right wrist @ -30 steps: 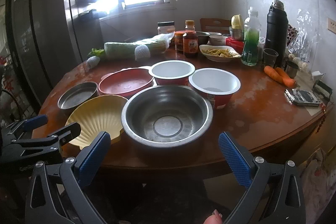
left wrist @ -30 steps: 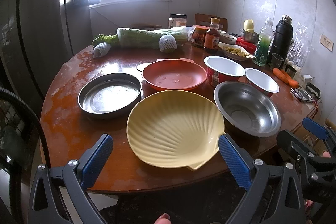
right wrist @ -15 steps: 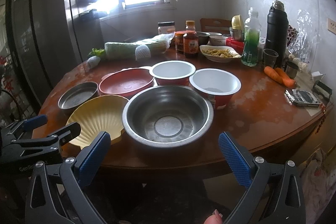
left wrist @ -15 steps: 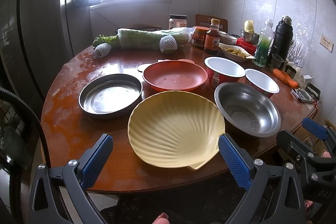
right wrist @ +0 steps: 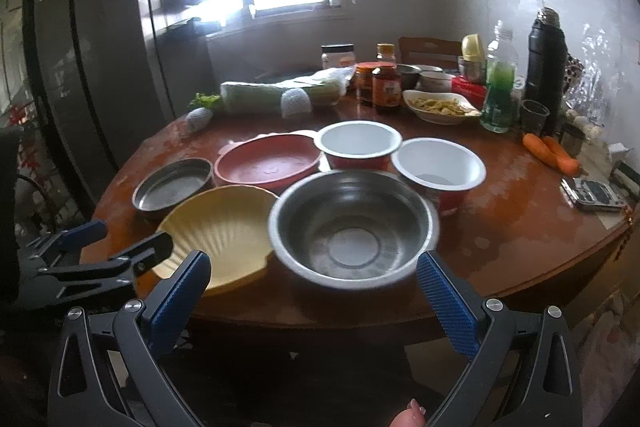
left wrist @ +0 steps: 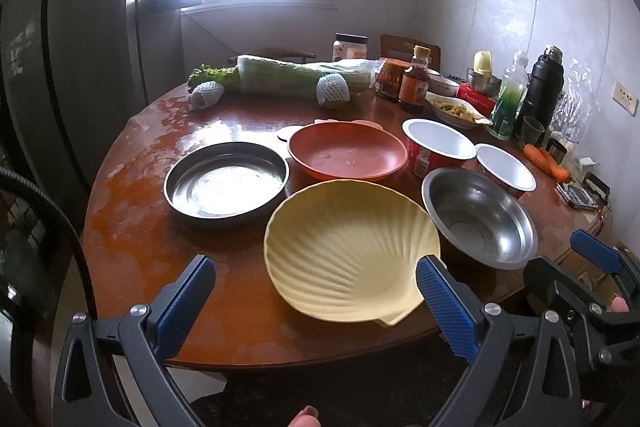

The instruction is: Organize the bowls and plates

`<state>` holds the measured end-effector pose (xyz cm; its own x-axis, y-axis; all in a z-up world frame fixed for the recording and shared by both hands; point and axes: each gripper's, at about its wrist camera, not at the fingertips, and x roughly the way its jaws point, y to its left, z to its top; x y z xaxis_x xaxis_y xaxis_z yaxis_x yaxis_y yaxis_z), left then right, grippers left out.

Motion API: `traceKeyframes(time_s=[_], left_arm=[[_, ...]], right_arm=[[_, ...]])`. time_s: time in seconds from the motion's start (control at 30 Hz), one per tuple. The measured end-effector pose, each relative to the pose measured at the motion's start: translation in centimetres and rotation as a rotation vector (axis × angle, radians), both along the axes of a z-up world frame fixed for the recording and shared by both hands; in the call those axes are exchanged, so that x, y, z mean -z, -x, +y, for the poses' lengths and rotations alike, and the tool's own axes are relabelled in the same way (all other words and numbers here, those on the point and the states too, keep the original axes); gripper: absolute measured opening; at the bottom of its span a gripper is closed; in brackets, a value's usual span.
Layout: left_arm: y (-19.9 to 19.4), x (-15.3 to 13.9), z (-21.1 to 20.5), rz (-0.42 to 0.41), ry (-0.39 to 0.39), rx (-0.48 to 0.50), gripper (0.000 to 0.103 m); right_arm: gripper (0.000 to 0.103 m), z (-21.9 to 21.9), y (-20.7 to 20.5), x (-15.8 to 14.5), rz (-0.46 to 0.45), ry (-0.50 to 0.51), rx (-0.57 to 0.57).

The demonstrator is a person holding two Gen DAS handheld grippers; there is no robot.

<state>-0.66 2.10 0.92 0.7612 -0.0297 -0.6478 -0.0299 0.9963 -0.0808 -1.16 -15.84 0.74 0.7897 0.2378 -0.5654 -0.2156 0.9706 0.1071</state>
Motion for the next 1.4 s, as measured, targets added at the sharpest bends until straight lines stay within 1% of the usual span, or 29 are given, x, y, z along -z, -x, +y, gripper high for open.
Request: traceKeyframes(time_s=[0.17,0.3,0.4,0.57,0.8,0.87,1.03,1.13,1.27,1.3,1.37,1.4], left_arm=[[0.2,-0.2,1.6,0.000,0.025,-0.030,0.101],[0.1,0.1,3.3,0.017,0.044,-0.047,0.101],[0.0,0.6,4.5,0.044,0.063,-0.049,0.101],[-0.6,1.7,5.5,0.091,0.073,-0.048,0.101],[-1.3,2.4,5.8,0.111,0.093,-0.032,0.101],[-1.8,2.6,5.7,0.121,0.096,-0.024,0.098],[-2.8,3.4,5.2,0.150,0.102,-0.008,0.091],[-3.2,3.6,5.0,0.156,0.100,0.000,0.088],[-3.5,3.7,4.9,0.158,0.093,0.006,0.087],[-3.6,3.8,4.9,0.159,0.094,0.005,0.086],[-3.7,3.9,4.9,0.164,0.097,0.014,0.081],[-3.8,3.9,4.9,0.168,0.101,0.018,0.080]], right_arm=[[0.103,1.3,-0.1,-0.4,0.007,-0.012,-0.040],[0.103,2.6,-0.1,-0.2,0.027,-0.010,-0.074],[0.103,3.4,-0.4,0.2,0.058,-0.012,-0.097],[0.103,4.9,-0.7,1.3,0.111,-0.007,-0.125],[0.102,5.2,-1.5,3.0,0.191,-0.032,-0.118],[0.102,4.9,-1.9,3.3,0.210,-0.047,-0.110],[0.098,4.7,-2.9,4.4,0.259,-0.066,-0.104],[0.093,4.9,-3.4,4.7,0.273,-0.067,-0.113],[0.081,5.5,-4.1,5.1,0.273,-0.050,-0.119],[0.079,5.6,-4.3,5.3,0.277,-0.046,-0.122],[0.078,5.8,-4.7,5.5,0.275,-0.044,-0.122],[0.075,5.8,-4.8,5.6,0.271,-0.039,-0.115]])
